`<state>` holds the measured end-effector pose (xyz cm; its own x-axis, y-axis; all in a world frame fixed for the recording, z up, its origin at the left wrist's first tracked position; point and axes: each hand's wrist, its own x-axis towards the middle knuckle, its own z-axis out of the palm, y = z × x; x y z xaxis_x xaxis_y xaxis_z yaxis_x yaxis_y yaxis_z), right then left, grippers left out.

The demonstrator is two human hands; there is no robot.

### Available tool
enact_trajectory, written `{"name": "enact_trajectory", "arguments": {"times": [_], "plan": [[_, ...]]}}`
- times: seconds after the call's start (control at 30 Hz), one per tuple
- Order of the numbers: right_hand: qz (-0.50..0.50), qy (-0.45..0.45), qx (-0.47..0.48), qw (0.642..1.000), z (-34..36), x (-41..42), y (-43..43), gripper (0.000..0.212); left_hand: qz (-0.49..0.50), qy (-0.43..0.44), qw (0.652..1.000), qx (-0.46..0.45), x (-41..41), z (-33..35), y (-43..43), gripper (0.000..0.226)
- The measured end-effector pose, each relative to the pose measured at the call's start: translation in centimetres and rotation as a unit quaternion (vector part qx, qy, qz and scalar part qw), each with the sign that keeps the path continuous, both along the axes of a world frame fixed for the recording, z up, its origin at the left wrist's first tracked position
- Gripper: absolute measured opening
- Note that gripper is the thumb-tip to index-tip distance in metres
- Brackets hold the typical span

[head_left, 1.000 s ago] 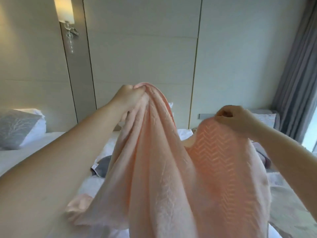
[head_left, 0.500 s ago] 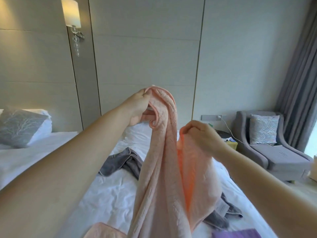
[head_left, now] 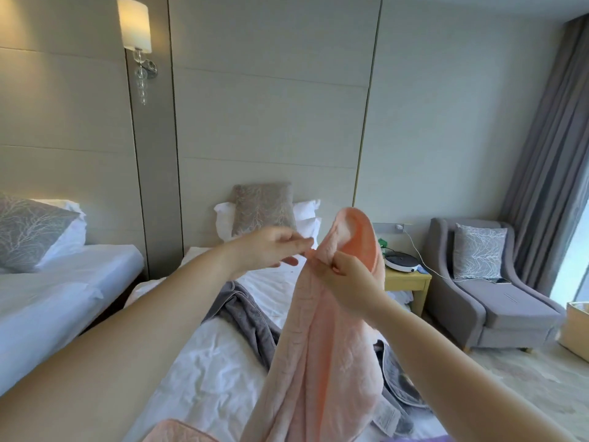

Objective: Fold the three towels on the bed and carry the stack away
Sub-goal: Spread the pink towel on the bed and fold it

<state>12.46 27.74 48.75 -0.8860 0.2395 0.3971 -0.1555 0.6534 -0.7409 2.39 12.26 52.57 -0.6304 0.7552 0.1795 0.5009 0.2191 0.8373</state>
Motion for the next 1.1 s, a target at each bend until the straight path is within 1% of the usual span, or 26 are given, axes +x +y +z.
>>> {"name": "enact_trajectory", "arguments": {"times": [0.03, 0.07, 0.13, 0.2, 0.27, 0.37, 0.5, 0.6, 0.67, 0.73, 0.77, 0.8, 0.87, 0.9, 0.93, 0.97, 1.03, 1.07, 1.1], "plan": [[0.021, -0.015, -0.009, 1.000, 0.0, 0.0, 0.2, 0.039, -0.019, -0.004, 1.000, -0.014, -0.1, -1.1, 0.0, 0.036], [0.042, -0.030, -0.013, 0.999, 0.0, 0.0, 0.3, 0.035, -0.031, -0.014, 0.999, -0.006, -0.1, -2.1, 0.1, 0.038], [0.073, -0.066, -0.018, 0.995, 0.0, 0.2, 0.3, 0.032, -0.042, -0.053, 0.997, 0.035, -0.1, -3.3, 0.2, 0.041], [0.100, -0.081, -0.049, 0.990, -0.2, 0.3, 0.3, 0.024, -0.051, -0.070, 0.995, 0.049, -0.1, -3.8, 0.2, 0.037], [0.102, -0.079, -0.075, 0.989, -0.6, 0.3, 0.4, 0.020, -0.048, -0.050, 0.997, 0.036, 0.0, -4.1, 0.5, 0.022], [0.041, -0.038, -0.064, 0.996, -1.2, -0.4, 1.0, 0.020, -0.010, 0.003, 0.999, 0.036, -0.1, -4.3, 1.0, 0.007], [0.029, 0.002, -0.075, 0.997, -2.3, -1.1, 1.4, 0.013, 0.030, 0.080, 0.996, 0.022, -0.7, -4.4, 1.2, 0.007], [-0.001, 0.037, -0.068, 0.997, -2.6, -1.4, 2.0, 0.010, 0.109, 0.096, 0.989, 0.021, -1.9, -4.0, 1.0, 0.009], [-0.012, 0.053, -0.048, 0.997, -2.5, -1.6, 2.4, 0.014, 0.154, 0.131, 0.979, 0.000, -2.9, -3.4, 0.8, 0.011], [-0.020, 0.043, -0.022, 0.999, -2.4, -1.7, 2.6, 0.021, 0.189, 0.186, 0.964, -0.022, -3.6, -2.6, 0.7, 0.018], [-0.034, 0.016, 0.015, 0.999, -2.2, -1.7, 2.7, 0.022, 0.208, 0.216, 0.954, -0.023, -3.7, -2.1, 0.6, 0.022], [-0.052, -0.025, 0.078, 0.995, -2.0, -1.7, 2.9, 0.020, 0.226, 0.246, 0.943, -0.016, -3.8, -1.6, 0.5, 0.026], [-0.103, -0.090, 0.220, 0.966, -1.7, -1.6, 3.3, 0.022, 0.257, 0.298, 0.920, 0.003, -4.0, -0.6, 0.5, 0.027], [-0.131, -0.083, 0.258, 0.954, -1.5, -1.6, 3.5, 0.022, 0.265, 0.310, 0.913, 0.006, -4.2, -0.1, 0.4, 0.024], [-0.151, -0.053, 0.265, 0.951, -1.1, -1.7, 3.5, 0.022, 0.266, 0.309, 0.913, 0.008, -4.2, 0.4, 0.5, 0.021], [-0.158, -0.007, 0.248, 0.956, -0.8, -1.8, 3.5, 0.021, 0.259, 0.297, 0.919, 0.011, -4.2, 0.8, 0.6, 0.018], [-0.121, 0.078, 0.196, 0.970, -0.1, -2.5, 3.3, 0.025, 0.241, 0.278, 0.930, 0.009, -3.9, 1.4, 0.9, 0.022], [-0.084, 0.090, 0.170, 0.978, 0.3, -2.9, 3.0, 0.032, 0.233, 0.278, 0.932, 0.011, -3.8, 1.7, 1.2, 0.023], [-0.047, 0.080, 0.138, 0.986, 0.7, -3.2, 2.7, 0.038, 0.224, 0.279, 0.934, 0.019, -3.6, 1.9, 1.4, 0.022]]}}
